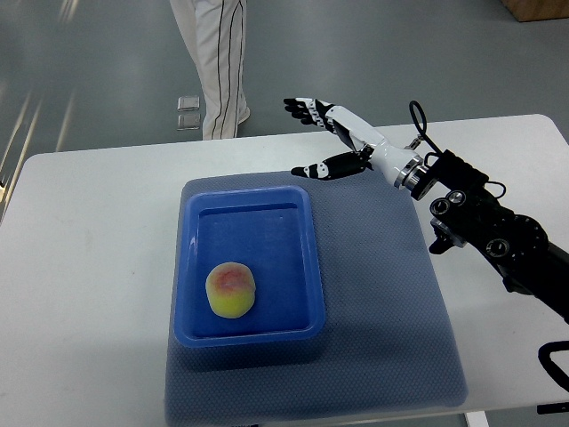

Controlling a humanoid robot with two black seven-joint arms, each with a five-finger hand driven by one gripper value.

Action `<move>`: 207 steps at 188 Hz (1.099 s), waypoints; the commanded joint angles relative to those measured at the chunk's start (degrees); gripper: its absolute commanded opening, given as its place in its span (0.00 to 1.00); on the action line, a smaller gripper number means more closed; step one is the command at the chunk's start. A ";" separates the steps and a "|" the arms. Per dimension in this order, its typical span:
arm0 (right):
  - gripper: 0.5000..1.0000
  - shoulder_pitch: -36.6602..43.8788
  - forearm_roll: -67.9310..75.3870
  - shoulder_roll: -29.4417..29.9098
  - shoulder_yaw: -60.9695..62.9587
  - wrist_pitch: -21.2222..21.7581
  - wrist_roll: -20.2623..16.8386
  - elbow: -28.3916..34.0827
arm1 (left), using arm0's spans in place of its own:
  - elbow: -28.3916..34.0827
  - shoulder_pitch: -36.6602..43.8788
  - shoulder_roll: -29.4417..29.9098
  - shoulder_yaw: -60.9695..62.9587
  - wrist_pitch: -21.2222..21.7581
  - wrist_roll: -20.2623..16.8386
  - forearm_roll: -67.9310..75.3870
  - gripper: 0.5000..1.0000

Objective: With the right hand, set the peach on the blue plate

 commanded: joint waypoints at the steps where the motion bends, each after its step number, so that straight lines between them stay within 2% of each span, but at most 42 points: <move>1: 0.85 -1.94 12.25 1.27 3.00 -3.55 -0.09 -2.43 | 0.00 0.00 0.00 0.00 0.00 0.00 0.00 1.00; 18: 0.85 -2.02 24.37 1.45 2.83 -6.71 -0.09 -5.85 | 0.00 0.00 0.00 -0.09 0.00 0.00 0.00 1.00; 36: 0.86 -2.29 34.04 1.62 2.30 -7.50 -0.09 -8.84 | -0.18 0.00 0.00 -0.09 0.00 0.00 0.00 1.00; 79: 0.86 -3.34 37.92 3.12 2.65 -7.50 0.61 -11.30 | 0.00 0.00 0.00 0.00 0.00 0.00 0.00 1.00; 105: 0.86 -3.96 38.45 4.17 2.74 -5.04 -0.09 -11.30 | 0.00 0.00 0.00 0.00 0.00 0.00 0.00 1.00; 121: 0.86 -4.05 39.33 5.14 2.47 0.67 -0.44 -11.30 | 0.00 0.00 0.00 0.00 0.00 0.00 0.00 1.00; 138: 0.86 -4.31 40.64 5.14 2.47 5.94 -3.96 -11.39 | 0.00 0.00 0.00 0.00 0.00 0.00 0.00 1.00; 165: 0.86 -4.84 40.82 5.58 2.56 5.68 -3.61 -11.57 | 0.00 0.00 0.00 0.00 0.00 0.00 0.00 1.00; 207: 0.86 -5.72 40.82 5.67 3.35 5.33 1.23 -11.57 | 0.00 0.00 0.00 0.00 0.00 0.00 0.00 1.00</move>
